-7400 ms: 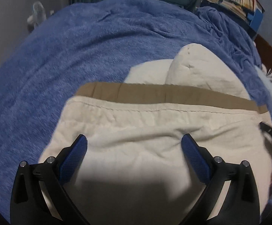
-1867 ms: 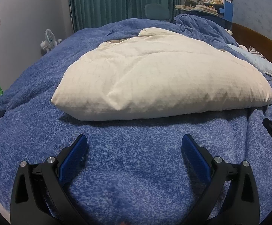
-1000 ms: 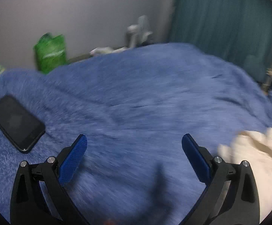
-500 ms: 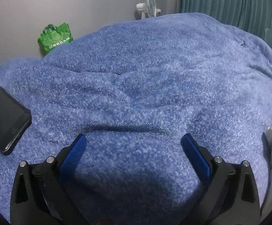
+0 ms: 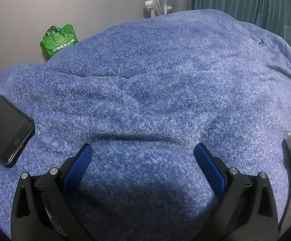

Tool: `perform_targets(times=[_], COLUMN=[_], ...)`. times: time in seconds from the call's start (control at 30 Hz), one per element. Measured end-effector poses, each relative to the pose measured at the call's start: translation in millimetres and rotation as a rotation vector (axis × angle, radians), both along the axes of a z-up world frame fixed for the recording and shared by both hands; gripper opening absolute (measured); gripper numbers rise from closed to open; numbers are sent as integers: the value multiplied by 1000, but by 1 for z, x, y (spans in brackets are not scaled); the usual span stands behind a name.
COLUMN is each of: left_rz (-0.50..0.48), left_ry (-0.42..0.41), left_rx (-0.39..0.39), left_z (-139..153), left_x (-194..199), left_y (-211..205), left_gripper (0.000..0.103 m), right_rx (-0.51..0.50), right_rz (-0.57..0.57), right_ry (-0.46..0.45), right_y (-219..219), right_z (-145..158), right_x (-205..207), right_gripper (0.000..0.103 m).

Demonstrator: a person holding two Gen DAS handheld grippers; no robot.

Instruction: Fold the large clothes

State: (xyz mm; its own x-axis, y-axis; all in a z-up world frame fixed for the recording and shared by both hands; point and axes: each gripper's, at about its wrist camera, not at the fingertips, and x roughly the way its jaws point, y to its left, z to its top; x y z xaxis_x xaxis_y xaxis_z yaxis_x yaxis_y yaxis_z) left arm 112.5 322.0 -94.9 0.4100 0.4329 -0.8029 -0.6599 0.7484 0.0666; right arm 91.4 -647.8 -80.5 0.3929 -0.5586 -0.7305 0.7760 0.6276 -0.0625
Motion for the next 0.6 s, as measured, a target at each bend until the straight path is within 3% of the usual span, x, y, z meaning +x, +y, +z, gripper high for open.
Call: perform_targets(times=[0.6], left_rz=[-1], left_ry=[0], left_rx=[0], left_z=[0], left_x=[0], left_y=[0], left_gripper=[97], right_rx=[0], right_rz=[0], right_ry=[0], right_y=[0], right_z=[0], right_x=[0], right_gripper=[97])
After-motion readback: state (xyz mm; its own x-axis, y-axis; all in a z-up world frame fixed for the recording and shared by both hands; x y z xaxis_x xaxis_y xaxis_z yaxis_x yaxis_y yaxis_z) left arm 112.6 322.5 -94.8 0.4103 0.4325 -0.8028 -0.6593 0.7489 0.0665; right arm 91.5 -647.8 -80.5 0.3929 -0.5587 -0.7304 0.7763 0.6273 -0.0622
